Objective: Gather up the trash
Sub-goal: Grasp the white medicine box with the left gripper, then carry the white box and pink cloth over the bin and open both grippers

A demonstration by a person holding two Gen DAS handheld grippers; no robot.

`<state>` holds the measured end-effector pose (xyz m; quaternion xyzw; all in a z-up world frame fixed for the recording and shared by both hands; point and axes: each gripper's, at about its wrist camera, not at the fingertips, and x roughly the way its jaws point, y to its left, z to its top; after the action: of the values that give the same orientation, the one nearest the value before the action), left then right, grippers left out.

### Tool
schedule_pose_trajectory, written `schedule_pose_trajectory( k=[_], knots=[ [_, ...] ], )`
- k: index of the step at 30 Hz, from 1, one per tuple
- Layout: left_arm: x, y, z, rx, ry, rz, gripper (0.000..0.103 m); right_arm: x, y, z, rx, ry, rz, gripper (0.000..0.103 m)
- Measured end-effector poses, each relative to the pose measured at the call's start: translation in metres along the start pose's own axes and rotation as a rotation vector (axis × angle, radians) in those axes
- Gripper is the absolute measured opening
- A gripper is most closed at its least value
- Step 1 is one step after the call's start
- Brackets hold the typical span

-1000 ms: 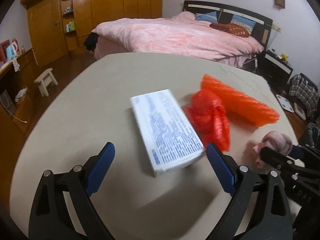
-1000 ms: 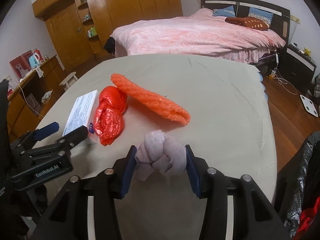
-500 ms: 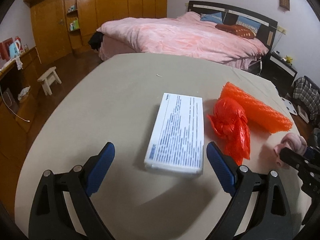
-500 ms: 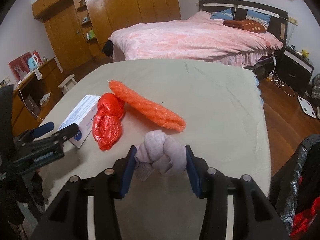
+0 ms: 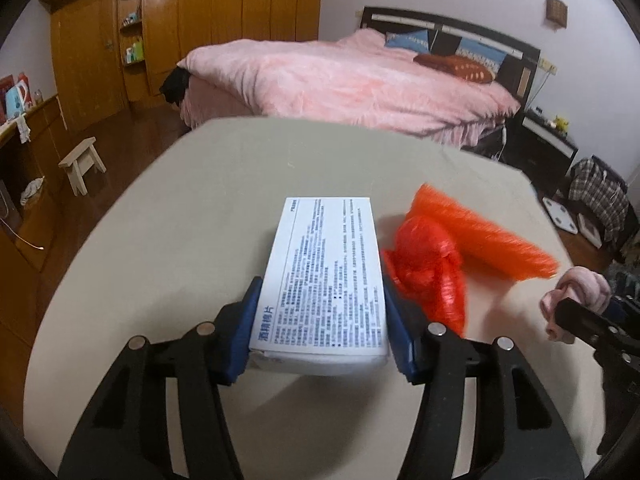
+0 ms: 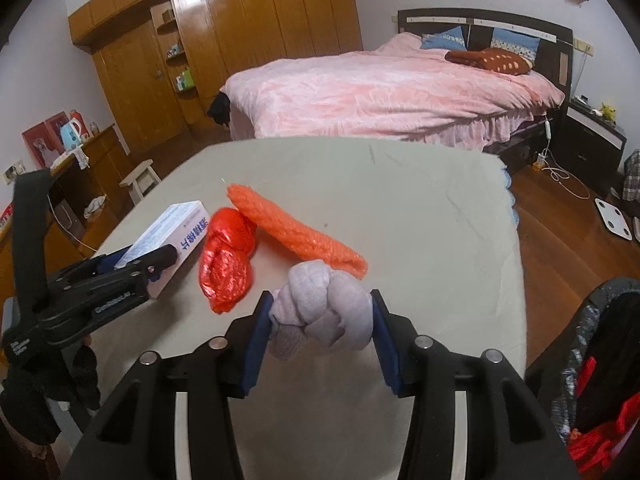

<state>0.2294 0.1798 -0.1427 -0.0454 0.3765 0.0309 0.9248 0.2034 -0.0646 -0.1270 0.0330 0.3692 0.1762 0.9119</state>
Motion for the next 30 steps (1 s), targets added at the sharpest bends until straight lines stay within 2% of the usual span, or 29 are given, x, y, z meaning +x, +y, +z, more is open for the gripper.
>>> schedule_pose_trajectory(
  k=[19, 30],
  knots=[
    [-0.109, -0.057, 0.009, 0.041, -0.135, -0.064, 0.055, -0.104, -0.008, 0.014, -0.005, -0.154, 0.008, 0.047],
    [-0.146, -0.110, 0.005, 0.105, -0.177, -0.148, 0.055, -0.169, -0.037, 0.006, 0.022, -0.230, -0.059, 0.047]
  ],
)
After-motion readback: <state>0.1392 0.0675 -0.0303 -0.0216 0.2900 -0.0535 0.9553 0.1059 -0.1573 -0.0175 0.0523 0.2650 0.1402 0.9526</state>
